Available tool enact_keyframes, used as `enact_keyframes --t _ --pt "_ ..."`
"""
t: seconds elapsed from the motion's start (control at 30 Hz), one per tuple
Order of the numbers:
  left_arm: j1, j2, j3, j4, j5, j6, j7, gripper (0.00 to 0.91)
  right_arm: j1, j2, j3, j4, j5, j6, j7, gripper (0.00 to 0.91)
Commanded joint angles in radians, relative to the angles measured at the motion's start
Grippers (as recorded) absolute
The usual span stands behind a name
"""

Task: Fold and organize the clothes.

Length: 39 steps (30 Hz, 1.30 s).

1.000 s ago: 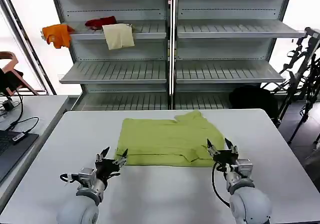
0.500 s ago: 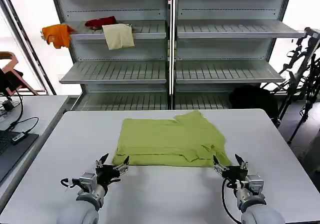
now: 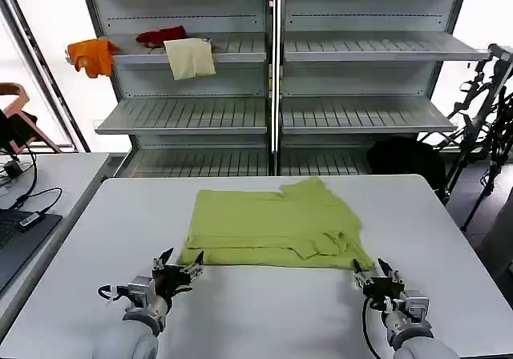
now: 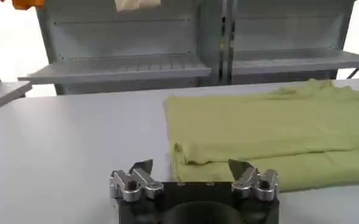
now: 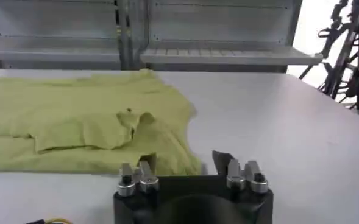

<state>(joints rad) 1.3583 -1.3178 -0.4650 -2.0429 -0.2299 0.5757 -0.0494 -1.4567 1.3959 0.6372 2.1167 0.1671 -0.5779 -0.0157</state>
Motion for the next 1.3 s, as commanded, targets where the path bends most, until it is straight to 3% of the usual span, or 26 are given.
enact_keyframes --t 0.03,0.7,0.93,1.17,1.3 --pt "0.009 0.008 -0.002 0.011 0.010 0.002 0.007 0.010 -0.006 0.001 0.002 -0.009 -0.004 -0.001 -0.005 0.000" --pt "0.041 0.027 0.000 -0.038 0.064 -0.016 0.040 0.000 -0.070 -0.007 -0.008 0.090 0.042 -0.002 0.001 0.000" --pt "0.221 0.089 -0.099 -0.194 -0.033 -0.003 0.042 0.000 -0.211 -0.008 -0.032 0.230 0.064 -0.004 0.050 0.000" --pt "0.397 0.078 -0.260 -0.291 -0.154 -0.003 0.027 0.000 -0.323 -0.009 -0.067 0.327 0.059 -0.005 0.113 0.000" --pt "0.486 0.063 -0.283 -0.305 -0.162 -0.036 -0.002 0.000 -0.379 -0.005 -0.084 0.358 0.050 -0.004 0.134 0.000"
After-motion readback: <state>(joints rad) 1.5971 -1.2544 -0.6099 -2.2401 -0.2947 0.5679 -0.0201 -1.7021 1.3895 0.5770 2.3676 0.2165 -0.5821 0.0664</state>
